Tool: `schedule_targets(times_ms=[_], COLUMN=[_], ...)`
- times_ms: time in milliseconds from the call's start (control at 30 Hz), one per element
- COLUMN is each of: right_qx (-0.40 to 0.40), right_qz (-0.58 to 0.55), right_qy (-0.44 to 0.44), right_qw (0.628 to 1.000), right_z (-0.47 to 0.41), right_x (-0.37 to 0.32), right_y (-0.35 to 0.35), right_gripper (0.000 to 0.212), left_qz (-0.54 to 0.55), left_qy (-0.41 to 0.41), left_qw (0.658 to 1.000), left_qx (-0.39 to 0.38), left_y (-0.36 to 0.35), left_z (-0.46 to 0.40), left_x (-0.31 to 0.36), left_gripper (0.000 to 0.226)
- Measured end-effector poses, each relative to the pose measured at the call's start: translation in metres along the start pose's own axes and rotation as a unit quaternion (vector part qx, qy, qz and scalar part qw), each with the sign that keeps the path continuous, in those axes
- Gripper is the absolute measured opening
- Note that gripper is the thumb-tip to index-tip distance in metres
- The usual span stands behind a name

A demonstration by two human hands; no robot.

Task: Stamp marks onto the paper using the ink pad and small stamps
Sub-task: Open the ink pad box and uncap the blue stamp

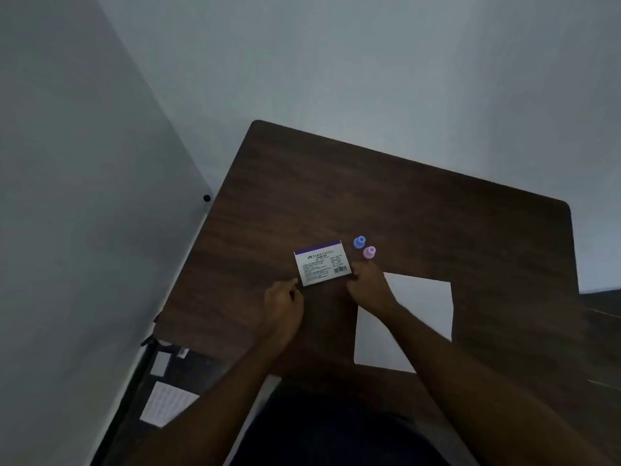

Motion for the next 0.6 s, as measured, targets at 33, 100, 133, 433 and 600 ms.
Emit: schedule_targets(times_ms=[33, 100, 133, 433, 600], right_qx=[-0.002, -0.005, -0.005, -0.021, -0.016], right_qz=[-0.003, -0.006, -0.003, -0.011, -0.013], right_qy=[-0.007, -0.026, -0.036, -0.043, -0.049], right_qw=[1.000, 1.000, 0.999, 0.999, 0.999], right_z=[-0.002, -0.003, -0.004, -0.012, -0.012], right_x=[0.003, 0.005, 0.006, 0.009, 0.007], right_y=[-0.002, -0.002, -0.003, -0.006, 0.000], right_gripper=[0.031, 0.029, 0.027, 0.026, 0.015], left_qz=[0.012, 0.022, 0.022, 0.022, 0.025], left_qy=[0.007, 0.008, 0.012, 0.020, 0.010], left_qw=[1.000, 1.000, 1.000, 0.999, 1.000], left_qx=[-0.002, -0.008, -0.011, -0.016, -0.002], left_y=[-0.001, -0.004, -0.005, -0.009, -0.007], left_z=[-0.001, 0.000, 0.001, 0.001, 0.001], left_x=[-0.001, 0.001, 0.002, 0.008, 0.012], left_gripper=[0.036, 0.040, 0.041, 0.043, 0.040])
Point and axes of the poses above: each hand's wrist, its own z-axis away from the middle knuckle, its own y-axis out of the back of the hand, x = y × z, the point moved 4 cm from there along -z, towards the middle knuckle, and after that the axes turned 14 degrees about z, right-handed, at the moved point
